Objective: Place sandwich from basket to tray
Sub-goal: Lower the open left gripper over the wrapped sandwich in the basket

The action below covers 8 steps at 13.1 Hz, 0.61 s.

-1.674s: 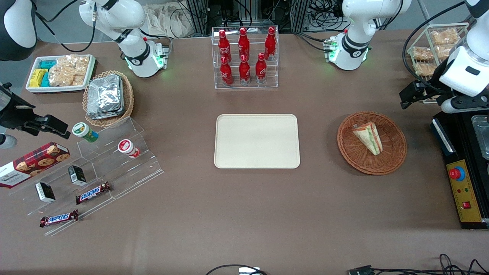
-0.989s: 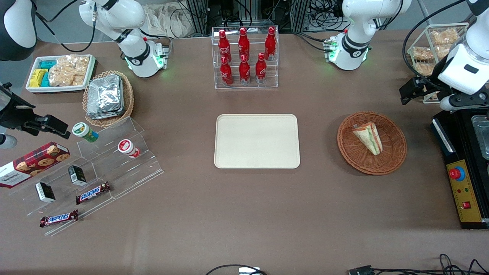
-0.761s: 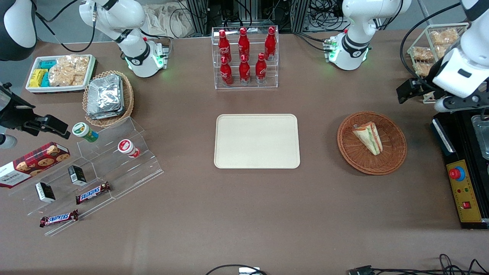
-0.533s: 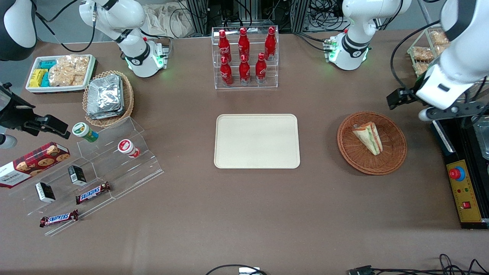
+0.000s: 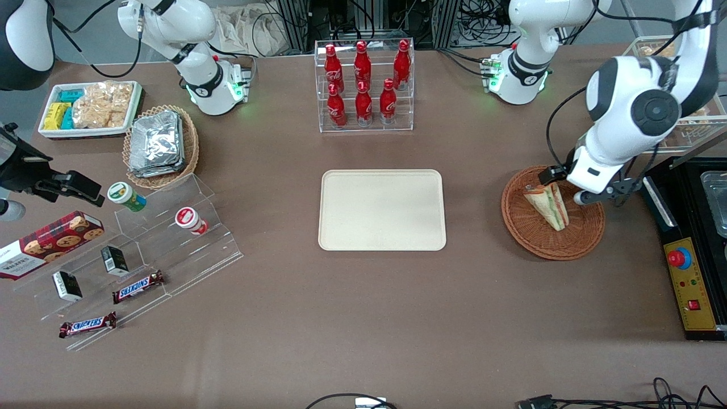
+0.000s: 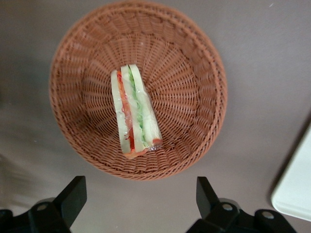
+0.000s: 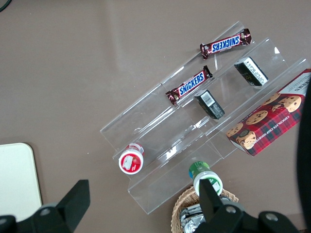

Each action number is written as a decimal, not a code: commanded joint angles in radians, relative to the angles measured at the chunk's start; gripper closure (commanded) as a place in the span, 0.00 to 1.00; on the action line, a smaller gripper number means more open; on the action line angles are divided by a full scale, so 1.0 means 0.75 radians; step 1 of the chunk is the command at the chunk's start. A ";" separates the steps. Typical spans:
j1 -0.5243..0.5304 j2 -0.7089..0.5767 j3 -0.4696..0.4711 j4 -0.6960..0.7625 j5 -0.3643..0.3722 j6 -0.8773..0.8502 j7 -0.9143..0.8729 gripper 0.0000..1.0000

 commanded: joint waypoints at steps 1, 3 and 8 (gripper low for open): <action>0.053 0.047 -0.007 -0.069 0.018 0.145 -0.028 0.00; 0.082 0.100 -0.007 -0.126 0.024 0.262 -0.024 0.00; 0.123 0.225 -0.007 -0.215 0.024 0.489 -0.024 0.00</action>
